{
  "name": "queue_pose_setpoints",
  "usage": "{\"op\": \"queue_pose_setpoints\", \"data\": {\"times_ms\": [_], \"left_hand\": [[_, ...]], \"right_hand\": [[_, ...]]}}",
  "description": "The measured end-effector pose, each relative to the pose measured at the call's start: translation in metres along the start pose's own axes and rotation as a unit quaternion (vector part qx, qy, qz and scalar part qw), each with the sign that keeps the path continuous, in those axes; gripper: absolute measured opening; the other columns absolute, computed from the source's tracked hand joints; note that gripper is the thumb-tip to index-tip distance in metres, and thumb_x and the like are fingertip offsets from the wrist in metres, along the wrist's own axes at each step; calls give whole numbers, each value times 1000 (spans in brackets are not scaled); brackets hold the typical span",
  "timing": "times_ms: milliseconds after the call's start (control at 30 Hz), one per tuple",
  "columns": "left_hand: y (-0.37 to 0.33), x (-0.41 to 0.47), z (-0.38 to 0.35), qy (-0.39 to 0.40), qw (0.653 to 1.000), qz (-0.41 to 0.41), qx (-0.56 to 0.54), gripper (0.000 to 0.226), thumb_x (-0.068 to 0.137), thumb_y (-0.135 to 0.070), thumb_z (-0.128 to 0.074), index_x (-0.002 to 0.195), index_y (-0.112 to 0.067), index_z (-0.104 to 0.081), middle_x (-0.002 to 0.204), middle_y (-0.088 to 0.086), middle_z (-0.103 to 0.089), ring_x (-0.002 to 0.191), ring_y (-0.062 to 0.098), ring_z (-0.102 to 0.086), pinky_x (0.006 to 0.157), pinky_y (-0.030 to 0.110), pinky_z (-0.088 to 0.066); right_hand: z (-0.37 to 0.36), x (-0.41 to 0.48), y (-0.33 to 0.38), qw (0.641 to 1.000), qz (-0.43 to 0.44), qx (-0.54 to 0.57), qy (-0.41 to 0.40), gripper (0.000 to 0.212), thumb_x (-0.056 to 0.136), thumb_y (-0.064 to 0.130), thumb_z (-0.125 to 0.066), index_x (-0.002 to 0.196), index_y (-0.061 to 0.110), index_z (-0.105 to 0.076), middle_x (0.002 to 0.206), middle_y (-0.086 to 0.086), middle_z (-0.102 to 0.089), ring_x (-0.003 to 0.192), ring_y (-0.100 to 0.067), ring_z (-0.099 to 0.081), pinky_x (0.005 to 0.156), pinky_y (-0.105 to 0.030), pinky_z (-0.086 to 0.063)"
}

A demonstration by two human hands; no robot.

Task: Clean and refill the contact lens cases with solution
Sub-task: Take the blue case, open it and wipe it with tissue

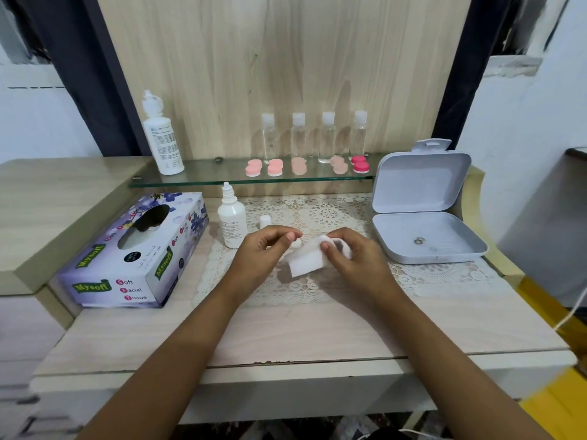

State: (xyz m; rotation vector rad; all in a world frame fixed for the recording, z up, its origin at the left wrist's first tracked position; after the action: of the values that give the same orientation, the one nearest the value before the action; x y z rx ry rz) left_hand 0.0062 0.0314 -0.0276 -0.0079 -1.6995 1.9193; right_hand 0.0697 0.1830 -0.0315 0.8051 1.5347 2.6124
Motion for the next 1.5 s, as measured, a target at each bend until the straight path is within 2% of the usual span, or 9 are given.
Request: {"op": "queue_pose_setpoints", "data": {"times_ms": [133, 233, 333, 400, 533, 667, 1133, 1300, 1500], "left_hand": [[11, 0, 0, 5, 989, -2, 148, 14, 90, -15, -59, 90, -26, -67, 94, -11, -64, 82, 0, -56, 74, 6, -40], [21, -1, -10, 56, 969, 0, 242, 12, 88, -27, -61, 98, -27, -68, 98, -12, -62, 95, 6, -57, 89, 25, -44], [25, -1, -13, 82, 949, -1, 303, 24, 87, -36, -62, 108, -25, -66, 98, -16, -58, 102, 9, -54, 96, 41, -41], [25, -1, -14, 88, 943, -7, 322, 27, 86, -38, -62, 110, -27, -65, 99, -18, -56, 103, 9, -52, 97, 44, -40], [26, 0, -15, 89, 942, -13, 323, 27, 85, -38, -64, 109, -28, -65, 99, -18, -56, 101, 9, -50, 96, 45, -40], [26, 0, -14, 83, 948, -11, 308, 29, 81, -42, -64, 106, -27, -67, 98, -16, -59, 102, 10, -52, 97, 45, -39], [28, 1, -14, 85, 952, -22, 293, 25, 83, -29, -68, 107, -21, -69, 104, -5, -65, 104, 15, -55, 95, 44, -43], [29, 1, -14, 87, 954, -24, 286, 24, 83, -27, -68, 106, -21, -69, 104, -5, -65, 104, 14, -55, 95, 44, -43], [27, 1, -15, 88, 952, -28, 293, 26, 84, -27, -68, 108, -19, -69, 107, -5, -64, 106, 13, -54, 97, 43, -43]], "right_hand": [[28, 1, -2, 994, -21, -43, -96, 15, 83, 13, -64, 77, 17, -51, 82, -4, -59, 74, -18, -52, 63, -24, -40], [41, -1, 5, 987, 10, -47, -151, 28, 76, 0, -62, 75, 25, -50, 99, -4, -64, 85, -15, -57, 65, -5, -36], [33, 1, 9, 984, 47, -127, -113, 18, 75, -3, -61, 92, 5, -61, 110, -1, -63, 107, -10, -54, 81, -5, -34], [24, 1, 7, 984, 50, -156, -74, 17, 76, -1, -62, 93, 2, -63, 99, -4, -65, 94, -18, -59, 73, -17, -39], [8, 1, 7, 983, 65, -169, -32, 8, 80, 8, -65, 82, 4, -58, 72, -3, -56, 67, -21, -50, 55, -19, -32], [-5, 1, 6, 985, 81, -152, 5, 12, 86, 18, -64, 90, 7, -64, 81, 5, -54, 74, -10, -48, 66, -5, -33], [-15, 2, 5, 977, 132, -155, 58, 15, 78, 0, -63, 90, 8, -69, 88, -5, -63, 79, -20, -60, 69, -29, -45], [-24, -3, 9, 965, 163, -191, 71, 13, 84, 19, -62, 81, 10, -69, 83, -3, -57, 69, -20, -58, 61, -29, -46], [-32, 0, -1, 957, 136, -230, 114, 23, 83, 26, -56, 92, 9, -69, 95, -6, -56, 83, -29, -58, 72, -42, -50]]}}
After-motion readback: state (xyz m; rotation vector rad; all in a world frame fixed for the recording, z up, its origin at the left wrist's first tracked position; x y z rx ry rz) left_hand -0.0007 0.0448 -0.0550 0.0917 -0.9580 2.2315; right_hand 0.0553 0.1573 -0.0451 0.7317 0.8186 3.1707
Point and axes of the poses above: each hand's wrist, its own x-axis towards the middle knuckle, its own z-axis out of the back of the hand, y = z × x, the point moved 9 cm from there along x, towards the middle knuckle
